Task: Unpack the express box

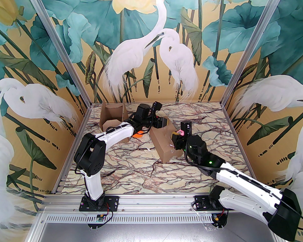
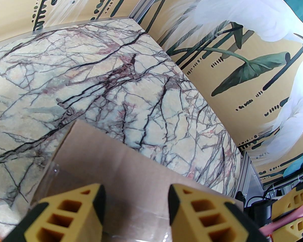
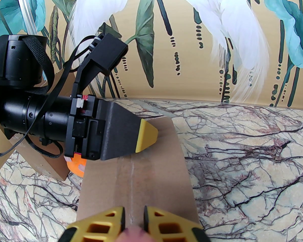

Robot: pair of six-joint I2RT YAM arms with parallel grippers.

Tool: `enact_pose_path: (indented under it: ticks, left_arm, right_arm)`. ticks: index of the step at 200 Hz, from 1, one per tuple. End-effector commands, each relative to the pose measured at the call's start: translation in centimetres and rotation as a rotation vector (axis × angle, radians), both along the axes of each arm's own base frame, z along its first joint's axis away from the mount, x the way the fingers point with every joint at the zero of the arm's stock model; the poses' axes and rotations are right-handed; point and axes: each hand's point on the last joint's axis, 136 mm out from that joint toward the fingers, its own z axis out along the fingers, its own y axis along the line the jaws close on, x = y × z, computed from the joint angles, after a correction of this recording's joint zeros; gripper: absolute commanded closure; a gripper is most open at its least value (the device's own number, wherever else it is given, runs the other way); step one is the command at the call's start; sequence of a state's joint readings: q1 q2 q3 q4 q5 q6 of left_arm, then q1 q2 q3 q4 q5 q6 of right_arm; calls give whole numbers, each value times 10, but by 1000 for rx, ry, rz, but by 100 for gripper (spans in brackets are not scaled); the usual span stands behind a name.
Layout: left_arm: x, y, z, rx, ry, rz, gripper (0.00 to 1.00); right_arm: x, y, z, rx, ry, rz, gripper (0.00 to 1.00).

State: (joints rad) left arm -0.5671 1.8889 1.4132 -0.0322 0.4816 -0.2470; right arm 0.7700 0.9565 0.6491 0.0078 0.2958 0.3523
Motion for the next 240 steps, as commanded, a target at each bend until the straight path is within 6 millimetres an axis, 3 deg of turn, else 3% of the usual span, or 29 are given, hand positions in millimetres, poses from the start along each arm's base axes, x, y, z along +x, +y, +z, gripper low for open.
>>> enact_pose_path:
  ticks: [1,132,176,204,240]
  left_arm:
    - [31,78,-102,266,167,280,52]
    - [35,95,-97,274,151,363,53]
    - [36,94,-92,260,144,365,53]
    - [35,90,-90,256,140,335,53]
    - [34,82,-81,235,129,294,52]
  right_arm:
    - [-27,-5,-38,-74,128,55,100]
    - [-55,-20,-46,-37,196,74,100]
    - [-63,-34,-52,-56,221,45,100]
    - [-66,-48,-46,-85,193,10,100]
    - [-65,-67,-25,-74,119,-57,100]
